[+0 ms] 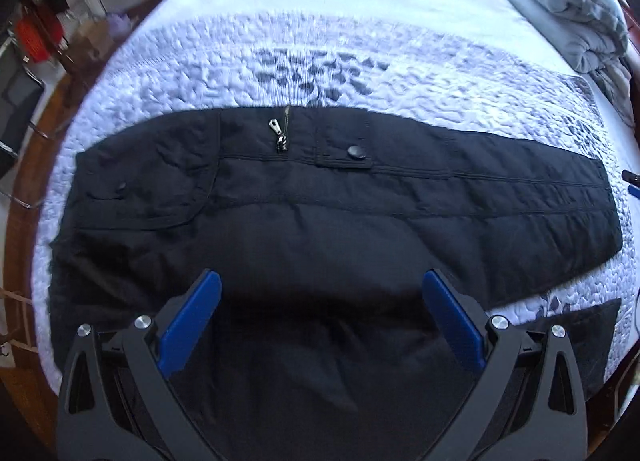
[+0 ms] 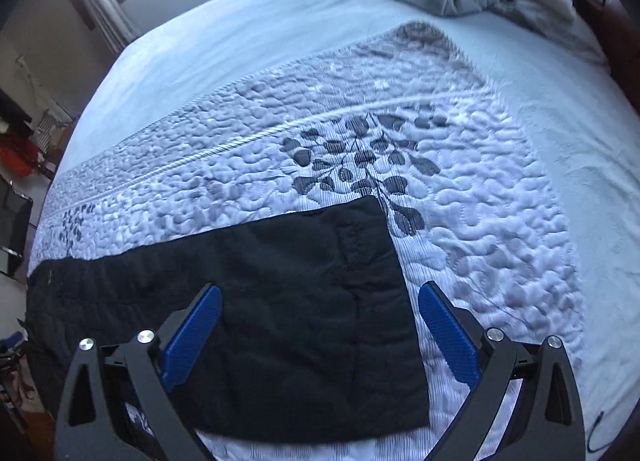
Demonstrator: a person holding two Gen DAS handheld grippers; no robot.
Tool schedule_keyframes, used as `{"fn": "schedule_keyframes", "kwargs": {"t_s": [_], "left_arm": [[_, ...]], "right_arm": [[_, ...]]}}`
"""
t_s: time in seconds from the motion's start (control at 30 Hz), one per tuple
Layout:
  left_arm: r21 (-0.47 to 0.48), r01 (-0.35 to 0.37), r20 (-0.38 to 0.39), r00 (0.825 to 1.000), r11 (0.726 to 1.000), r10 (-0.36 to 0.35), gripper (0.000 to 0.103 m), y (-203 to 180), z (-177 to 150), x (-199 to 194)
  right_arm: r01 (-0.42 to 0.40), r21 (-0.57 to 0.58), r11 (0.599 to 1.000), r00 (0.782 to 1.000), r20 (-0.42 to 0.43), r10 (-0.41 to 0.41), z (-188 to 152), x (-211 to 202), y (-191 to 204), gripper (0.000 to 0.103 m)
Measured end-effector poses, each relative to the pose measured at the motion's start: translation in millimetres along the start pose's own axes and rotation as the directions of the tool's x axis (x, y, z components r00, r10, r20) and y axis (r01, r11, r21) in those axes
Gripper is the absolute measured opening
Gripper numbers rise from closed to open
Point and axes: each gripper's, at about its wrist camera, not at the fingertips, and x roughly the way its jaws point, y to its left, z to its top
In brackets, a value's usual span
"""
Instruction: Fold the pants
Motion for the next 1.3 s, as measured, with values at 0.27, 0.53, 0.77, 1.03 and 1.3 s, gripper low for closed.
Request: {"fn": "schedule_keyframes", "kwargs": {"t_s": [0.27, 0.53, 0.77, 1.03, 1.3], "left_arm": [[-0.059, -0.017, -0.116, 0.993, 0.998, 0.01, 0.1, 48, 33, 51], [-0.058, -0.002, -0.154, 0.988, 0.998, -0.007, 0.1, 60, 48, 68], [-0.069, 0.029, -0.157, 0.987, 0.997, -0.04, 0.1, 61, 51, 76], [-0.091, 0.08, -0.118, 0.989, 0.993, -0.09, 0.099, 70, 48, 59], [-0.023, 0.203, -0.088, 0.975, 0.979, -0.204, 0.1, 39, 65, 26]], "right_arm": [[-0.016, -0.037, 0.999, 0.994, -0.111, 0.012, 25, 52, -4, 0.099], [0.093, -0.216, 0.972, 0.987, -0.108, -0.118, 11, 75, 21, 0.082], [0.079, -0.215, 0.973, 0.996, -0.027, -0.087, 6, 54, 23, 0.017], [0.04, -0.353, 0.935, 0.98, 0.198, 0.033, -24, -24, 58, 0.011], [-0.081, -0.45, 0.889, 0.904, 0.342, 0.256, -99, -123, 74, 0.009]]}}
